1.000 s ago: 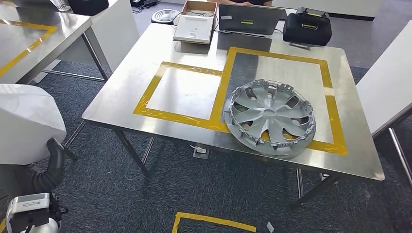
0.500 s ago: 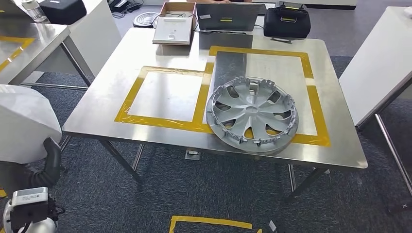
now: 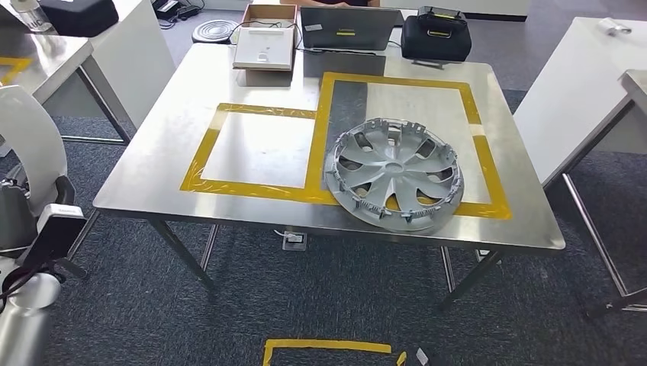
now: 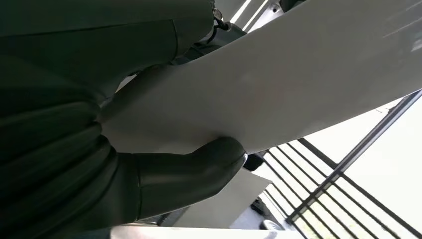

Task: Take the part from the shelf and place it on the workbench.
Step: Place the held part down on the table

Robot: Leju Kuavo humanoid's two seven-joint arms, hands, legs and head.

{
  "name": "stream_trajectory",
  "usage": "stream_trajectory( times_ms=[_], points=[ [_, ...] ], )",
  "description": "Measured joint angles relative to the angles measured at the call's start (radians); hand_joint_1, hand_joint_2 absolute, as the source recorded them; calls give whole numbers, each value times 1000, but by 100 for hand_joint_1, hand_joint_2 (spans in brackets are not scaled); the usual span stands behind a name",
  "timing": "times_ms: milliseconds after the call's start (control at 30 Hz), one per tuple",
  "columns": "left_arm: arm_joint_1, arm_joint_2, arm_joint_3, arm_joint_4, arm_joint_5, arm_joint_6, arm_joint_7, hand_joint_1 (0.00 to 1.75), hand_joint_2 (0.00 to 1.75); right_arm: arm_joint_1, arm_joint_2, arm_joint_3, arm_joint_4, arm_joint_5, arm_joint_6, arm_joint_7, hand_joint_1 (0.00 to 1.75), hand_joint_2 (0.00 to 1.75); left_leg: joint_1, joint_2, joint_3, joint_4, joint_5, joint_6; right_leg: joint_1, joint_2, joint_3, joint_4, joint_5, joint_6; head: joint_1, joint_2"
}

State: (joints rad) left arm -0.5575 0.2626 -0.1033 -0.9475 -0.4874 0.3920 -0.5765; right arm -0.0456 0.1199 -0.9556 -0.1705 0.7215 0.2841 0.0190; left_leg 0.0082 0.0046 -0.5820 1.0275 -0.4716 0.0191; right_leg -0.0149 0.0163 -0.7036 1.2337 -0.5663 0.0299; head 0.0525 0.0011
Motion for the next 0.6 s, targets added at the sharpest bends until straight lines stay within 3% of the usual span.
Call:
stream_trajectory(
  times_ms=[67, 100, 167, 233, 333, 433, 467, 533, 600],
  points=[
    [-76, 11, 0, 148, -27, 14, 30, 175, 175, 1, -1, 0, 0, 2, 0, 1, 0, 0, -6, 14, -2, 1, 0, 3, 1, -2, -45, 87, -21, -3, 0, 0],
    [-109, 15, 0, 215, -40, 15, 55, 175, 175, 1, -2, 0, 0, 3, 0, 1, 0, 0, -8, 21, -1, 2, -1, 3, 3, -3, -39, 73, -3, -6, 0, 0],
    [-170, 16, -1, 329, -73, 20, 116, 175, 175, 1, -3, 0, 0, 4, -1, 1, 0, 0, -11, 33, 0, 4, -2, 3, 10, -18, 24, -54, 63, -18, 0, 0],
    [-216, 16, -4, 405, -105, 27, 164, 175, 175, -1, -4, -1, 0, 4, -2, 1, 0, 0, -17, 43, -1, 6, -6, -1, 19, -42, 80, -170, 103, -31, 0, 0],
    [-235, 16, -5, 436, -117, 30, 182, 175, 175, -2, -5, -1, 0, 4, -2, 1, 0, 0, -21, 46, -2, 8, -7, -5, 23, -51, 90, -197, 106, -36, -1, 0],
    [-251, 12, -10, 466, -132, 34, 201, 175, 175, -2, -5, -1, 0, 5, -2, 1, 0, 0, -20, 49, -2, 7, -7, -9, 23, -43, 88, -199, 108, -38, -1, 0],
    [-269, 3, -20, 498, -160, 39, 222, 175, 175, -1, -5, -3, 0, 7, -2, 0, 0, 0, -18, 41, -8, 20, -17, -16, 19, -36, 90, -204, 112, -44, -2, 0],
    [-304, -19, -49, 562, -220, 47, 263, 175, 175, -3, -5, -6, 0, 14, -2, 0, 0, 0, -13, 18, -48, 106, -65, -33, 11, -22, 94, -213, 118, -54, -3, 0],
    [-319, -41, -76, 603, -260, 47, 287, 175, 175, -5, -5, -8, 0, 23, -2, 1, 0, 0, -6, 2, -114, 240, -121, -46, 5, -8, 97, -217, 120, -59, -3, 0]
  ],
)
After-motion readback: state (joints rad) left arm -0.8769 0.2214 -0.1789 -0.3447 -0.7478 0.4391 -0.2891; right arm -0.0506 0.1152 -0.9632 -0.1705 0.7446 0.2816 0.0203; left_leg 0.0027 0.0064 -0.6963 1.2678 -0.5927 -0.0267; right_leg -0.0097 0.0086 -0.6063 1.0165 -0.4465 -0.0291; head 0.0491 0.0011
